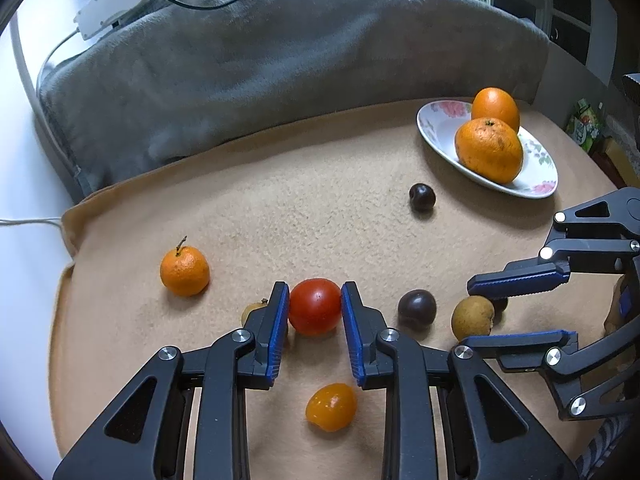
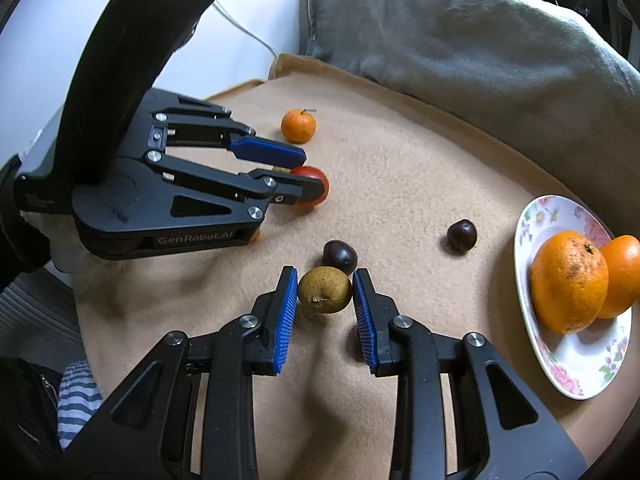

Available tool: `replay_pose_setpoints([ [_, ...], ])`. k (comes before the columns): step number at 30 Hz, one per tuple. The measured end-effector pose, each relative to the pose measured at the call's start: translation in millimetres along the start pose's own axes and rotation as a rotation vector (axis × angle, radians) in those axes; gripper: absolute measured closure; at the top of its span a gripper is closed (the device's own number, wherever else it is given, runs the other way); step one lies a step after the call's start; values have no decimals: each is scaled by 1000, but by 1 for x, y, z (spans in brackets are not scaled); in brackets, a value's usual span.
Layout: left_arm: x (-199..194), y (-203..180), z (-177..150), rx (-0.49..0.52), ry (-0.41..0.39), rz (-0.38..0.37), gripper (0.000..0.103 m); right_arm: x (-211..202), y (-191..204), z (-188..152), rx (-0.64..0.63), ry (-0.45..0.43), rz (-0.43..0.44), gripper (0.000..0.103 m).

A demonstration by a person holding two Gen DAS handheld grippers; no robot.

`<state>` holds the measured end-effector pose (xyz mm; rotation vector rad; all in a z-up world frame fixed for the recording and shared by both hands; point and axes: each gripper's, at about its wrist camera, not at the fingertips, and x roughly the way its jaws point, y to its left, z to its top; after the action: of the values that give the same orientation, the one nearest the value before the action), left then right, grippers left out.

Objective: Organize fruits
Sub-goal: 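Hold the red tomato in the left gripper while the right gripper grasps the small brown fruit, then carry the tomato with the left gripper and the brown fruit with the right gripper over the plate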

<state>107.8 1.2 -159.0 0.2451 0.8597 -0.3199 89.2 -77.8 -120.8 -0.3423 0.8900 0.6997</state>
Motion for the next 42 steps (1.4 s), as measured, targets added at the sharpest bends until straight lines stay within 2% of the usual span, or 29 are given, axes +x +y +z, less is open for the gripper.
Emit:
replay_pose_setpoints([
  [9,7,-1,-4,9,19,-3,78,-12,-6,-1,27,-25,0,73],
  [22,-10,-1,5,-12,-26,-15,78,-32,-25,-8,72,-71,-28,73],
  [33,-31,-22,31,3,-105,-69,78,-60,-56,-20,140,-107,-86,73],
  [42,-26,-51,55,34,-136,-120,78,-85,-94,-36,219,-135,-147,73],
])
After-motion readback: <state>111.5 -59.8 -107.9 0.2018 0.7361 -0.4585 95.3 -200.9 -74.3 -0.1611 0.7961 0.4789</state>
